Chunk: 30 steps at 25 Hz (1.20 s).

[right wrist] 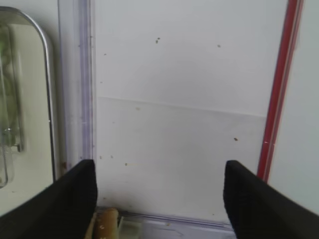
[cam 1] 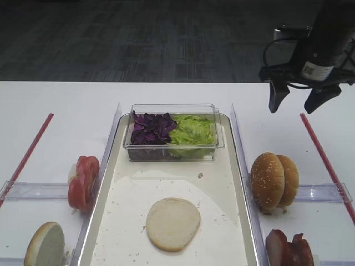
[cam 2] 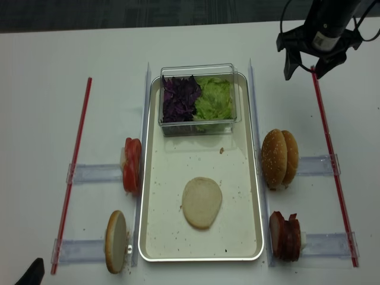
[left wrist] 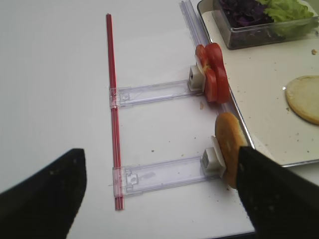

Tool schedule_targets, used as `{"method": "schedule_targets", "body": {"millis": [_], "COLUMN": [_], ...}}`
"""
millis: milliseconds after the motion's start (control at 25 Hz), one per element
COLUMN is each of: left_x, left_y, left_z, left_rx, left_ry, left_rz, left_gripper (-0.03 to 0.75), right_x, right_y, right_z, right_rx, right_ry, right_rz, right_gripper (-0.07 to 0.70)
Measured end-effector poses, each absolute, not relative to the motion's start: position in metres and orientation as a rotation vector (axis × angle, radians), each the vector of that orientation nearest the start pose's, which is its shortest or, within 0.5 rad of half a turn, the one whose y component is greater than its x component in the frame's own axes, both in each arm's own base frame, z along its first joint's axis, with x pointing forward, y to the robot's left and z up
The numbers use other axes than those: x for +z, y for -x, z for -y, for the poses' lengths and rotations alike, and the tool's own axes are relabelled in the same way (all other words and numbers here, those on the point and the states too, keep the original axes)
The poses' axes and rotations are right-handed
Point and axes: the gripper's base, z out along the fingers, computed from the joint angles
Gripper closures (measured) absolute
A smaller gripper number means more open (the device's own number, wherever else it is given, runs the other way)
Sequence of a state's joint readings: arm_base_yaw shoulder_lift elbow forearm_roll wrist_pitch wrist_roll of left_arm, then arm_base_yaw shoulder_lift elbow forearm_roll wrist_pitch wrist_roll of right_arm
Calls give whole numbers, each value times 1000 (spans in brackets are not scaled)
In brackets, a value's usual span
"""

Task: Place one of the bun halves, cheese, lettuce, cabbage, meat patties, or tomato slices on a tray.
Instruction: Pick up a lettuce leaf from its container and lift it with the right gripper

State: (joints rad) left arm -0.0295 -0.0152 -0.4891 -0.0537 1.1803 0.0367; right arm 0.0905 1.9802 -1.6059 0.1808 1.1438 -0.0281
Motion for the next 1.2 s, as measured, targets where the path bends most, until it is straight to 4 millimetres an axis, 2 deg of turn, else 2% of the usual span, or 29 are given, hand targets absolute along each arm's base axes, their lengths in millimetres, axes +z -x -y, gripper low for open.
{"method": "schedule_targets", "body": {"millis": [720,1080,1200], "left_x": [265,265,265], "left_y": [12,12,12], "left_z": [4,4,4], "left_rx": [-61,-61,-61], "left_ry": [-78,-78,-78], "left_rz": [-2158,-2158,-2158], "left_gripper": [151,151,151], "right_x": [229,253,250], "right_y": [-388,-389,-393], "right_z": [-135,-168,-177], "right_rx": [301,348,356], "right_ry": [148,187,213], "right_rz": [-2994,-2915,-2956], "right_gripper": [80,80,80]}}
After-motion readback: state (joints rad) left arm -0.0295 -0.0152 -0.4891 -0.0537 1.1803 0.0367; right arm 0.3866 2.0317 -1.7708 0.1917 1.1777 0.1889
